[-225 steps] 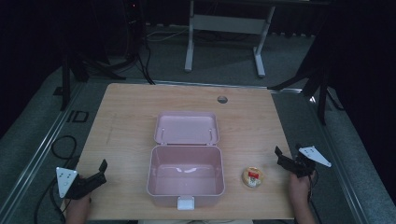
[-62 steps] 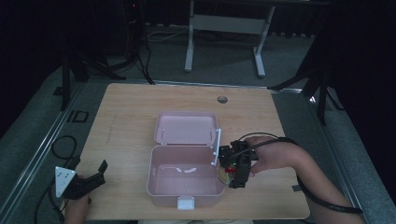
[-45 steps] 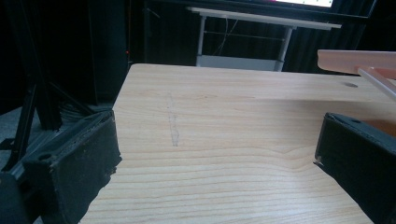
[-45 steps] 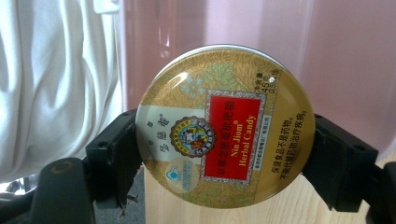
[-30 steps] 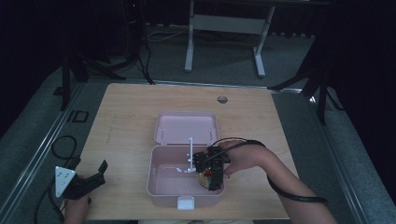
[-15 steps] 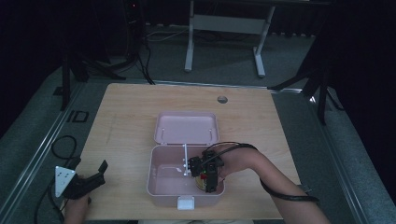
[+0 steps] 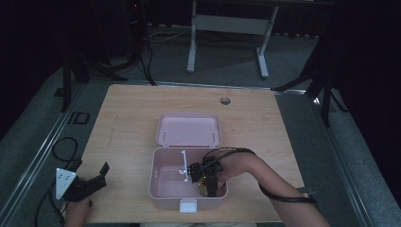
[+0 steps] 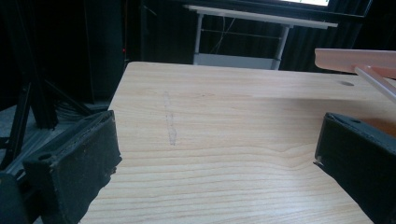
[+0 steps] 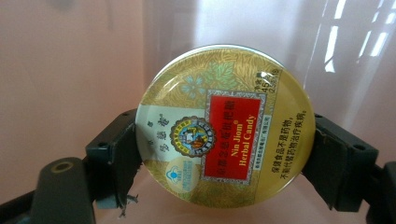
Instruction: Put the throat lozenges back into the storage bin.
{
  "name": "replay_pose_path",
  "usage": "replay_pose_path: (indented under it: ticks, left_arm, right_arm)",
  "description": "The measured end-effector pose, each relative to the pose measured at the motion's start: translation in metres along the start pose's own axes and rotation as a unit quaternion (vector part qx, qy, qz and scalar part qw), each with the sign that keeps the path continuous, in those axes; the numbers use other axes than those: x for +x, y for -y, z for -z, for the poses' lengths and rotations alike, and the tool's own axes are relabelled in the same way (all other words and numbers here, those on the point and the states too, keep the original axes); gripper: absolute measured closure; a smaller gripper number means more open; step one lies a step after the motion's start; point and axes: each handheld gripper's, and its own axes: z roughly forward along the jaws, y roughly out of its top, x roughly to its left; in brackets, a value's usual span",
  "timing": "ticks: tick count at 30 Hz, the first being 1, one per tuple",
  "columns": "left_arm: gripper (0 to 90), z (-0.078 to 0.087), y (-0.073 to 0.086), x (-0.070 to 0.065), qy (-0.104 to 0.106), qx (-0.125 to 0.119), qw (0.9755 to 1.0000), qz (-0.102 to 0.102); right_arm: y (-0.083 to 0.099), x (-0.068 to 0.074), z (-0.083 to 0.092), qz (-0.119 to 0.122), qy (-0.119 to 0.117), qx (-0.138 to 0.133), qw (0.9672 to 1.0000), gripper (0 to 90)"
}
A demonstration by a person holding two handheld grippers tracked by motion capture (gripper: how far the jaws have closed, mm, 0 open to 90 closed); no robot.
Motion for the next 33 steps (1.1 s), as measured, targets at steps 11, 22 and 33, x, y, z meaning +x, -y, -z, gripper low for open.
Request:
replay_pose_path:
  ticks: [11, 22, 33]
  left_arm:
    - [0.3, 0.0, 0.0, 0.0, 0.001, 0.0, 1.0, -0.001]
    - [0.3, 0.0, 0.0, 0.0, 0.001, 0.0, 1.0, -0.001]
    - [0.3, 0.0, 0.0, 0.0, 0.002, 0.002, 1.0, -0.002]
  right_arm:
    - [-0.004, -0.002, -0.009, 0.005, -0.029, 0.024, 0.9993, 19.9]
    - [-0.002, -0.002, -0.006, 0.0, -0.029, 0.015, 0.9995, 17.6]
    - [0.019, 0.008, 0.046, 0.001, 0.0, -0.073, 0.9973, 13.4]
